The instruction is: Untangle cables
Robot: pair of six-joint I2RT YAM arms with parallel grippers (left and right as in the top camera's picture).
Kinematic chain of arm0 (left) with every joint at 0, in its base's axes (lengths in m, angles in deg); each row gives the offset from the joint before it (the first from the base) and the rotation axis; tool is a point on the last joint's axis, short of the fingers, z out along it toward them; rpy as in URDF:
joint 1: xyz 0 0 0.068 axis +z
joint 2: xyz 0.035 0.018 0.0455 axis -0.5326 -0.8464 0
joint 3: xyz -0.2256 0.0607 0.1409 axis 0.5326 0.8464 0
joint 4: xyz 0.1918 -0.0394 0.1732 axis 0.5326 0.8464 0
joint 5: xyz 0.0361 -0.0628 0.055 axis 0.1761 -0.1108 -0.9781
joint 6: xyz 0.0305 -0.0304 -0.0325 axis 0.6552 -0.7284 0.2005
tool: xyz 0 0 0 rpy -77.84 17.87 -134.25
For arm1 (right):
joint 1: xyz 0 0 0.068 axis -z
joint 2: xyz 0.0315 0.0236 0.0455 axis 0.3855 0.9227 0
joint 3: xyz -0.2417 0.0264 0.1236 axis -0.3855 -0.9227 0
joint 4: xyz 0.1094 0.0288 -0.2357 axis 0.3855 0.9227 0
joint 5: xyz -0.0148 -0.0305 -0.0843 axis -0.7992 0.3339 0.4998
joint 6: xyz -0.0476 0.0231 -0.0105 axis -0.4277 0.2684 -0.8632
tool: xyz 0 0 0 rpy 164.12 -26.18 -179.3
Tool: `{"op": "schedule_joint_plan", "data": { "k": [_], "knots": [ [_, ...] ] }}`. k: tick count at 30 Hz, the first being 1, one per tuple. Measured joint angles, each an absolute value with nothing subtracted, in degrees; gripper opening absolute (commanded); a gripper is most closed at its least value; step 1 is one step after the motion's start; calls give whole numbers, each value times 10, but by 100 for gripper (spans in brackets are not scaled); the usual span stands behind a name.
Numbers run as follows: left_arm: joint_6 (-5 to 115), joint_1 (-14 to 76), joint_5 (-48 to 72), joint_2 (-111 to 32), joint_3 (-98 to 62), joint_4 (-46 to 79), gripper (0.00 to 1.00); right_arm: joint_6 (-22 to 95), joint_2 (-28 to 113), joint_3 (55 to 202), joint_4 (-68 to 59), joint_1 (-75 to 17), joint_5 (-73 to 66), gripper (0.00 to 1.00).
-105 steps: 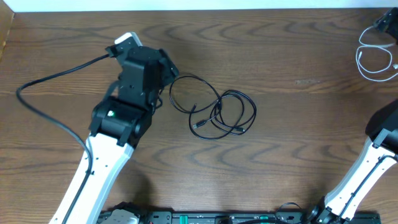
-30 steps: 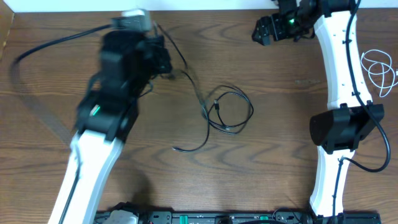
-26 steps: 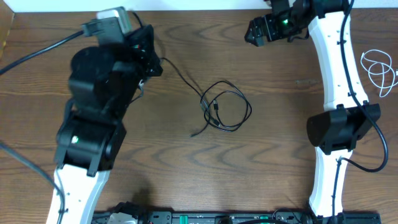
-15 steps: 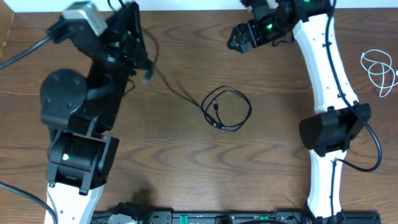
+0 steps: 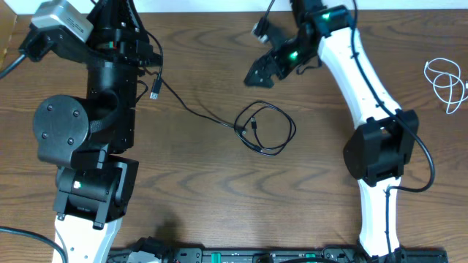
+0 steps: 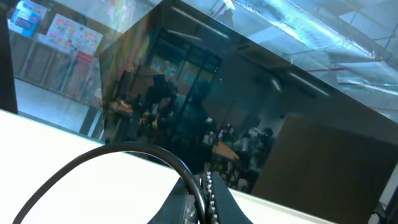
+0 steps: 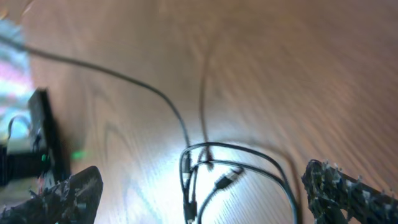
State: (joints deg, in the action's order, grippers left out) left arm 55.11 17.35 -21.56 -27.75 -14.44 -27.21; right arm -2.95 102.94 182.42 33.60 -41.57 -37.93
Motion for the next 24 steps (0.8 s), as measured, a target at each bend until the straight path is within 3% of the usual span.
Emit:
{"op": "schedule_joint_plan", "data": {
  "k": [6, 10, 19, 21, 24],
  "knots": [
    [551, 173, -223, -277, -144, -272, 7, -156, 1029, 1732, 282, -460, -438, 99],
    [551, 173, -224, -277, -144, -273, 7, -188, 1030, 1666, 159, -499, -445, 99],
    [540, 173, -223, -277, -144, -254, 7, -108, 1031, 1561, -161, -582, -441, 96],
    [529, 173, -222, -277, -144, -251, 8, -65, 1036, 1559, -218, -597, -442, 85],
    [512, 173, -208, -277, -144, -238, 7, -25, 1042, 1557, -263, -601, -442, 13]
  ]
}}
